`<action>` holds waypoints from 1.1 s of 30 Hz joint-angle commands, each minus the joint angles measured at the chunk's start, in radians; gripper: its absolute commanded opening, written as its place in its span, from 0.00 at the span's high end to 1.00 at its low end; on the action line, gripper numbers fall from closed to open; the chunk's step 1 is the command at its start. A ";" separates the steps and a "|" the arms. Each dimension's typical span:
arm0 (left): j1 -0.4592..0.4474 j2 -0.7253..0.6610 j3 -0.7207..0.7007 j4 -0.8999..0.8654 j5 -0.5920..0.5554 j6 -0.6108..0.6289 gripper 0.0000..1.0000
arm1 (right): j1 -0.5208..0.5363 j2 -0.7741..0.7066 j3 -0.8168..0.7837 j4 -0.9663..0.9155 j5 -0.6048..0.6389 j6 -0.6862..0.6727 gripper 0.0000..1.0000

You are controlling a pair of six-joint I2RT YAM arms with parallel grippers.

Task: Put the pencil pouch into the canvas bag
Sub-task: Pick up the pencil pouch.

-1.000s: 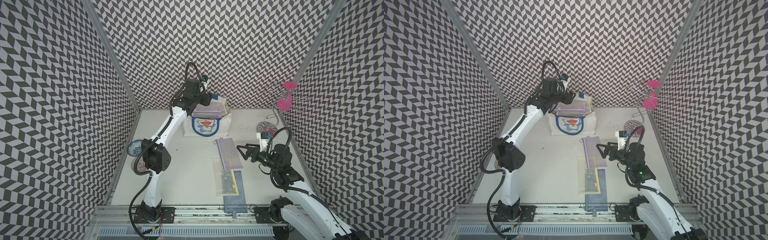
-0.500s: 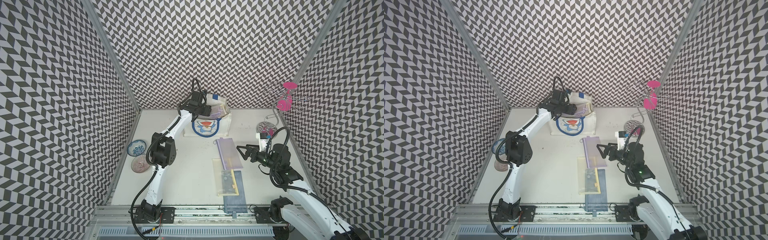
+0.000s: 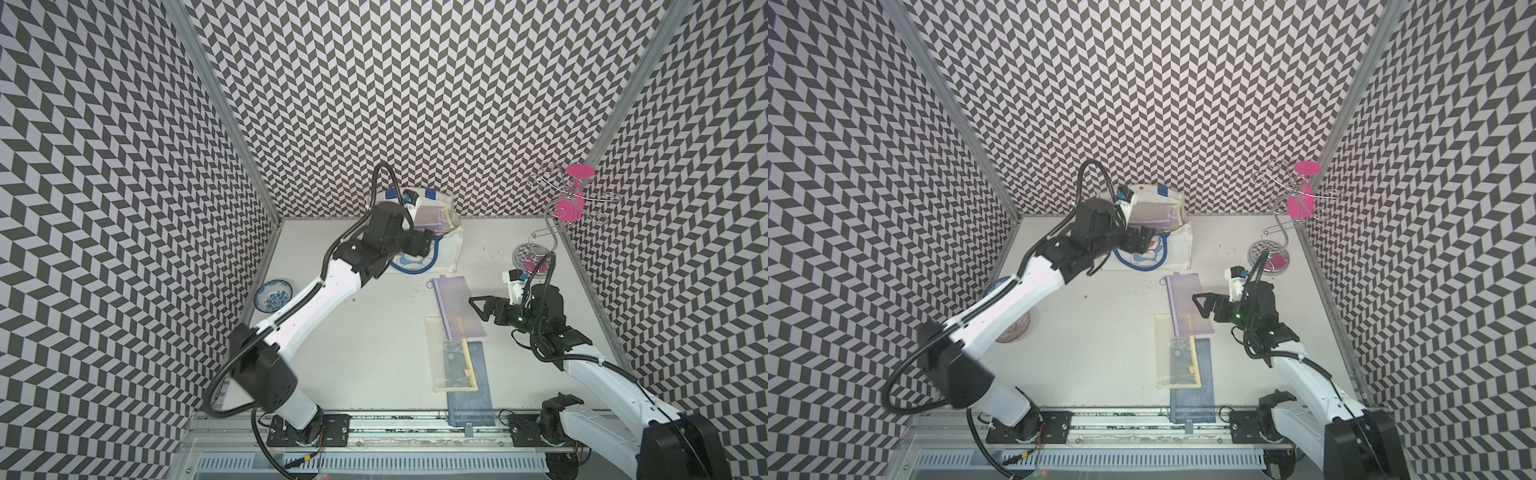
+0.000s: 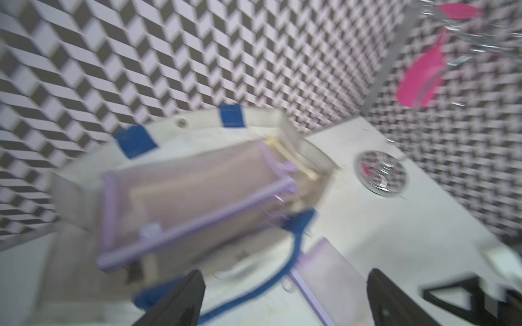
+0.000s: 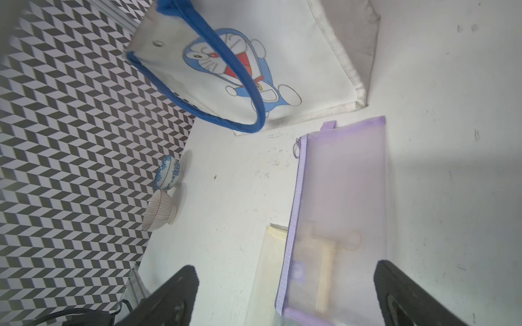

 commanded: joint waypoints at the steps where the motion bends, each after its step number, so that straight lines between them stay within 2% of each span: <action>1: -0.057 -0.077 -0.246 0.141 0.105 -0.230 0.07 | -0.013 0.070 0.019 0.082 0.007 -0.005 0.02; 5: -0.122 -0.125 -0.478 0.316 0.197 -0.390 0.05 | -0.036 0.207 0.061 0.090 -0.050 -0.039 0.04; 8: -0.110 -0.051 -0.576 0.463 0.266 -0.419 0.05 | -0.038 0.308 0.064 0.154 -0.085 -0.037 0.08; 11: -0.080 0.071 -0.565 0.522 0.289 -0.387 0.09 | -0.037 0.386 0.051 0.208 -0.113 -0.032 0.12; 15: -0.028 0.217 -0.535 0.625 0.355 -0.421 0.14 | -0.036 0.422 0.007 0.255 -0.113 -0.019 0.12; 24: -0.024 0.482 -0.396 0.745 0.406 -0.528 0.21 | -0.027 0.495 -0.017 0.332 -0.178 0.008 0.16; 30: -0.024 0.565 -0.357 0.792 0.423 -0.580 0.22 | -0.015 0.519 -0.032 0.365 -0.203 0.018 0.17; 33: -0.035 0.587 -0.345 0.815 0.436 -0.602 0.26 | -0.004 0.522 -0.037 0.372 -0.204 0.018 0.18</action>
